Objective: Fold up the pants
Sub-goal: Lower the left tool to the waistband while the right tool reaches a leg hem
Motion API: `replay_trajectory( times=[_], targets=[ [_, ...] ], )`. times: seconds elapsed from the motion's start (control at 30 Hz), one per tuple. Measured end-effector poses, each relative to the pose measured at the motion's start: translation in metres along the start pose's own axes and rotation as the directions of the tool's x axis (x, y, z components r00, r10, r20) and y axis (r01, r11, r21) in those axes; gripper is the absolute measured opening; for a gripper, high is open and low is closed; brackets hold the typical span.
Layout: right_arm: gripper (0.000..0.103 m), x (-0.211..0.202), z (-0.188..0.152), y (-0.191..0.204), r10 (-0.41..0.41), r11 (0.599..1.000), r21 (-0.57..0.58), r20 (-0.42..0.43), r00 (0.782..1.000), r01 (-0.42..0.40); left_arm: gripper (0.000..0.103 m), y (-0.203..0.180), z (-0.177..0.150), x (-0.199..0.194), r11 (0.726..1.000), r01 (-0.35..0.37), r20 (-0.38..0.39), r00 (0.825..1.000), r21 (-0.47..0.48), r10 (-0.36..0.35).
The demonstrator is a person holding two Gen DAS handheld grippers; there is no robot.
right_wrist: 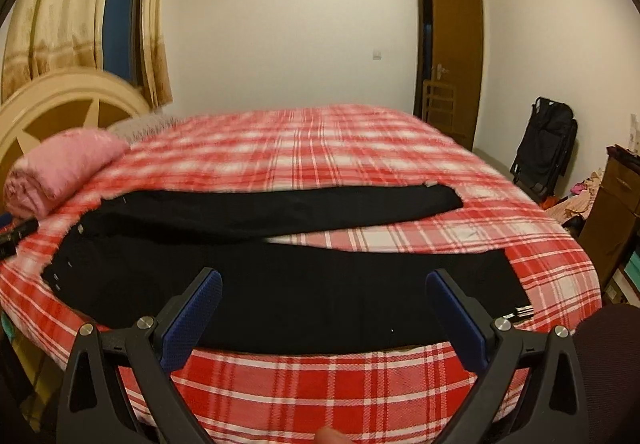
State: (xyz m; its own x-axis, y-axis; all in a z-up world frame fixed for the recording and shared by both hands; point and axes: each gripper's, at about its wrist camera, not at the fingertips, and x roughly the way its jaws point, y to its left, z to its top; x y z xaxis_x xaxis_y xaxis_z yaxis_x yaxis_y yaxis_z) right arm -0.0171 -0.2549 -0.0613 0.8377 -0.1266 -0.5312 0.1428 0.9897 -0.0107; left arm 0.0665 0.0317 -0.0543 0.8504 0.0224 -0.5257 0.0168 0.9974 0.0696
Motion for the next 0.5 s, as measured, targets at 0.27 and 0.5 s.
replay_trajectory(
  times=[0.27, 0.5],
  targets=[
    [0.102, 0.080, 0.024, -0.034, -0.010, 1.000, -0.003, -0.091, 0.996, 0.010, 0.103, 0.104, 0.035, 0.121, 0.994, -0.105, -0.122, 0.988, -0.034, 0.100],
    [0.102, 0.156, 0.055, -0.081, -0.053, 0.996, 0.062, -0.169, 0.984, 0.064, 0.100, 0.145, 0.060, 0.221, 0.996, -0.067, -0.214, 0.975, -0.054, 0.054]
  ],
)
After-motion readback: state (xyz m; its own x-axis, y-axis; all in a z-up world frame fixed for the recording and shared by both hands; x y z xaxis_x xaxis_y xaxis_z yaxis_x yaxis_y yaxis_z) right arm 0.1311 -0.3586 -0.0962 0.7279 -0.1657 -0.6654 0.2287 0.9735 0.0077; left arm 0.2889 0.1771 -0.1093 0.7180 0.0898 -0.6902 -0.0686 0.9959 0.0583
